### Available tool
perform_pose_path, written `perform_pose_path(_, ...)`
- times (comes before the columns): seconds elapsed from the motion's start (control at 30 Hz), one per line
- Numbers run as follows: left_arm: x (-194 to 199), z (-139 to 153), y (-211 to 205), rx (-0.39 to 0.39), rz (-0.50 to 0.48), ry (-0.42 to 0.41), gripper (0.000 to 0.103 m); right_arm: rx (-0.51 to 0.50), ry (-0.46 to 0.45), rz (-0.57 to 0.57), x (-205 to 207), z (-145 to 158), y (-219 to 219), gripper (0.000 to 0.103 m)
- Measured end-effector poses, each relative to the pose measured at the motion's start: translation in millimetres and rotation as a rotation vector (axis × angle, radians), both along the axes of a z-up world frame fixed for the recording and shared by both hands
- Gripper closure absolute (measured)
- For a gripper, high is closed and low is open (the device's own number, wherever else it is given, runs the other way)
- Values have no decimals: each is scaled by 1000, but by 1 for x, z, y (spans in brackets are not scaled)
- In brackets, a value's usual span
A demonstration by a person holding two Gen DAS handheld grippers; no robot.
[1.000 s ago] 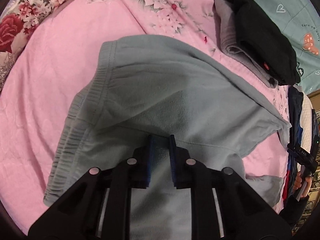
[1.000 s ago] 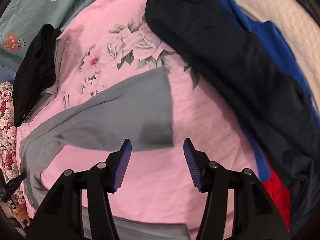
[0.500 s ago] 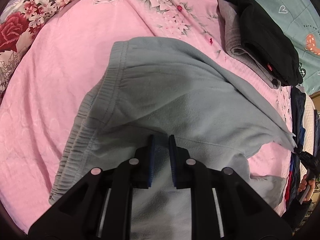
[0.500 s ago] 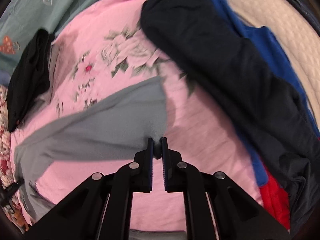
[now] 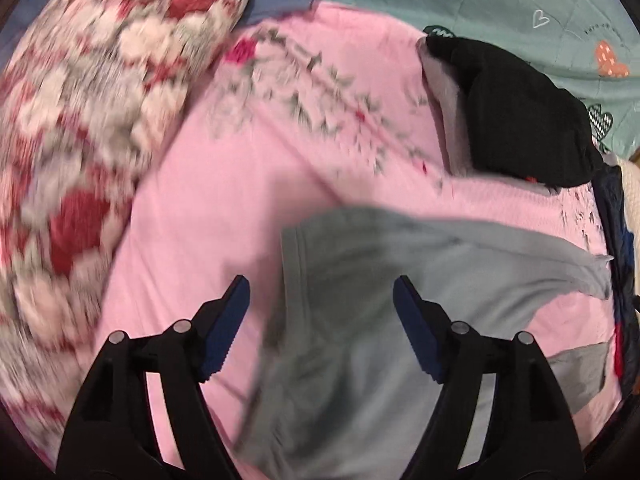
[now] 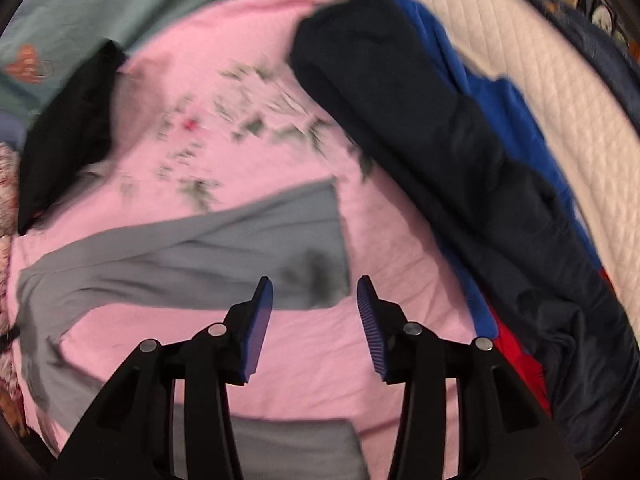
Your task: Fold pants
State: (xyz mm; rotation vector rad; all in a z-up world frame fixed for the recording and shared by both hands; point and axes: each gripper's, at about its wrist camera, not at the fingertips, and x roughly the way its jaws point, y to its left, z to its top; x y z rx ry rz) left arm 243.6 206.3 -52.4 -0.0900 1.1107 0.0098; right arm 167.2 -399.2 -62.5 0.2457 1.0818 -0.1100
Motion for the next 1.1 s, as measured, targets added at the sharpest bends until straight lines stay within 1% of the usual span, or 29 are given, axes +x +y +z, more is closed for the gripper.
perform_pose_path(0.03, 12, 0, 1, -6, -42, -8, 27, 17, -25, 16, -9, 6, 6, 53)
perform_pose_path(0.1, 36, -8, 1, -10, -169, -24, 27, 61, -45, 53, -29, 11, 18, 53)
perform_pose_path(0.13, 45, -15, 0, -20, -218, -16, 28, 73, -41, 64, -36, 12, 21, 53)
perform_pose_path(0.2, 60, -30, -4, -61, -318, 30, 29, 85, -19, 90, -45, 9, 34, 53)
perform_pose_path(0.3, 67, -44, -12, -99, -438, 55, 29, 65, -7, 96, -60, 12, 44, 53)
perform_pose_path(0.37, 69, -52, -15, -96, -477, 54, 29, 43, -9, 83, -71, 19, 48, 53)
perform_pose_path(0.4, 70, -59, -16, -95, -475, 60, 33, 33, -11, 74, -75, 23, 49, 53)
perform_pose_path(0.43, 72, -65, -13, -98, -457, 69, 57, 24, -14, 67, -78, 27, 50, 53)
perform_pose_path(0.47, 74, -69, -9, -100, -431, 64, 64, 14, -15, 64, -77, 30, 54, 53)
perform_pose_path(0.5, 75, -70, -3, -133, -411, 44, 90, 8, -15, 65, -75, 29, 57, 53)
perform_pose_path(0.53, 76, -72, 4, -194, -398, 39, 98, 4, -16, 73, -72, 31, 63, 53)
perform_pose_path(0.57, 75, -73, 9, -218, -378, 19, 98, 2, -18, 87, -68, 32, 69, 53)
perform_pose_path(0.63, 72, -75, 11, -210, -357, -18, 98, -4, -25, 141, -56, 33, 90, 53)
perform_pose_path(0.7, 69, -76, 12, -222, -342, -45, 98, -5, -32, 220, -41, 34, 118, 53)
perform_pose_path(0.77, 69, -76, 14, -235, -328, -60, 98, 6, -44, 314, -23, 31, 147, 53)
perform_pose_path(0.87, 63, -73, 19, -236, -328, -74, 98, 16, -92, 493, 11, 28, 201, 53)
perform_pose_path(0.9, 63, -71, 18, -238, -330, -81, 98, 11, -111, 568, 24, 27, 223, 53)
perform_pose_path(1.0, 62, -64, 28, -257, -331, -93, 98, -61, -136, 743, 57, 20, 281, 53)
perform_pose_path(1.07, 61, -63, 29, -268, -334, -97, 98, -96, -127, 835, 76, 10, 313, 53)
perform_pose_path(1.1, 60, -63, 30, -272, -336, -99, 98, -111, -108, 877, 86, 2, 329, 53)
